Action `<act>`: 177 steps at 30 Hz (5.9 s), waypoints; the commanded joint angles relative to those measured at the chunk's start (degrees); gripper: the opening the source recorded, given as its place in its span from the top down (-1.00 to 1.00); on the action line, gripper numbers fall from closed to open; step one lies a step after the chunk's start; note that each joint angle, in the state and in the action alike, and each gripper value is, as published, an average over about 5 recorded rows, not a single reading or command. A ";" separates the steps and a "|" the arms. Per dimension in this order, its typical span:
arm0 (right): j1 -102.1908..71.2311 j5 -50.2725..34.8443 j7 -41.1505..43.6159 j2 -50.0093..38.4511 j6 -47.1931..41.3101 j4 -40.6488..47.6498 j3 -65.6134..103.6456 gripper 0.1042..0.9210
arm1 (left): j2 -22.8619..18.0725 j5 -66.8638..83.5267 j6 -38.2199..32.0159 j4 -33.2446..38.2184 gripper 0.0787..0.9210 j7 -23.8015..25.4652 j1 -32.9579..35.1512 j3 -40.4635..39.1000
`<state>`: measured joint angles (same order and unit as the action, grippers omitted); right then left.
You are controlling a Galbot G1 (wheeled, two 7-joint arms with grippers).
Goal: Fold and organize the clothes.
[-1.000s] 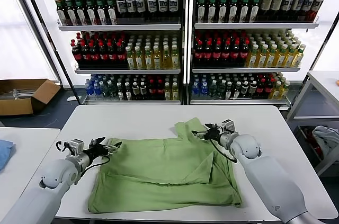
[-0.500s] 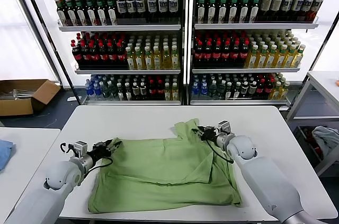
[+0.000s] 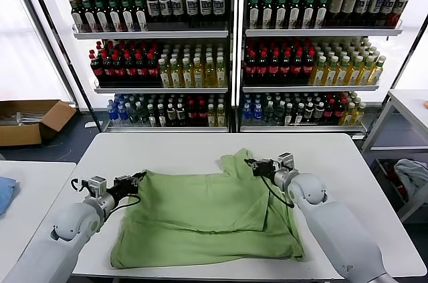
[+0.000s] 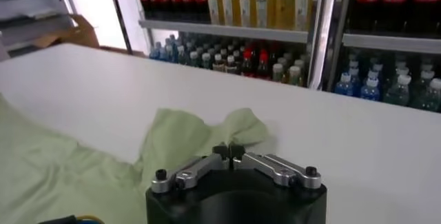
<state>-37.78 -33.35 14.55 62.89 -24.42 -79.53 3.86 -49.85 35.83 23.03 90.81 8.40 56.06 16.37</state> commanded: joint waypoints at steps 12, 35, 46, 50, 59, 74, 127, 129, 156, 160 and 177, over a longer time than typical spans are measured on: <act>-26.18 -6.81 -0.82 -6.81 1.97 -28.62 19.93 0.99 | 0.81 1.30 -2.05 20.24 0.97 -1.60 18.84 13.72; -66.92 8.04 -2.63 -1.14 3.63 -48.10 35.06 0.99 | -2.06 -9.98 0.29 32.15 0.97 -1.05 44.01 22.84; -59.99 3.89 -3.84 1.38 7.28 -42.38 43.58 0.32 | -3.77 -11.51 1.54 33.95 0.37 -1.50 46.98 27.92; -57.28 2.64 -3.62 2.48 11.17 -39.42 48.99 0.05 | -5.99 -10.44 0.89 35.79 0.12 -3.99 47.39 29.00; -58.51 2.59 -3.23 4.67 13.93 -37.05 52.38 -0.58 | -17.34 -9.52 -0.99 36.71 -0.49 -14.62 45.92 20.62; -59.77 2.96 -2.94 5.24 14.83 -37.49 51.89 -0.76 | -24.02 -12.87 -1.47 29.97 -0.66 -19.87 41.64 12.86; -60.45 1.49 -2.38 4.97 15.19 -41.10 50.72 -0.76 | -13.70 -7.87 -4.42 26.02 0.96 -10.62 38.74 33.82; -60.46 1.32 -2.40 4.86 15.19 -41.29 50.74 -0.76 | -10.92 -6.16 -4.36 24.65 0.96 -9.96 38.23 36.88; -61.31 1.09 -2.45 5.04 14.86 -43.78 51.15 -0.76 | -6.66 -0.84 1.63 40.81 0.96 -11.92 35.00 23.79; -61.57 1.74 -2.40 5.56 14.86 -44.10 50.76 -0.76 | -8.06 -1.98 1.72 41.33 0.96 -12.34 35.18 18.54; -61.64 4.76 -2.66 7.45 14.63 -43.98 48.52 -0.76 | -15.91 -5.99 2.27 39.64 0.96 -14.59 33.75 4.21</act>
<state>-99.42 -29.35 11.93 70.07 -9.76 -123.65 52.91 -61.77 32.58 24.66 130.33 -5.31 90.67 31.91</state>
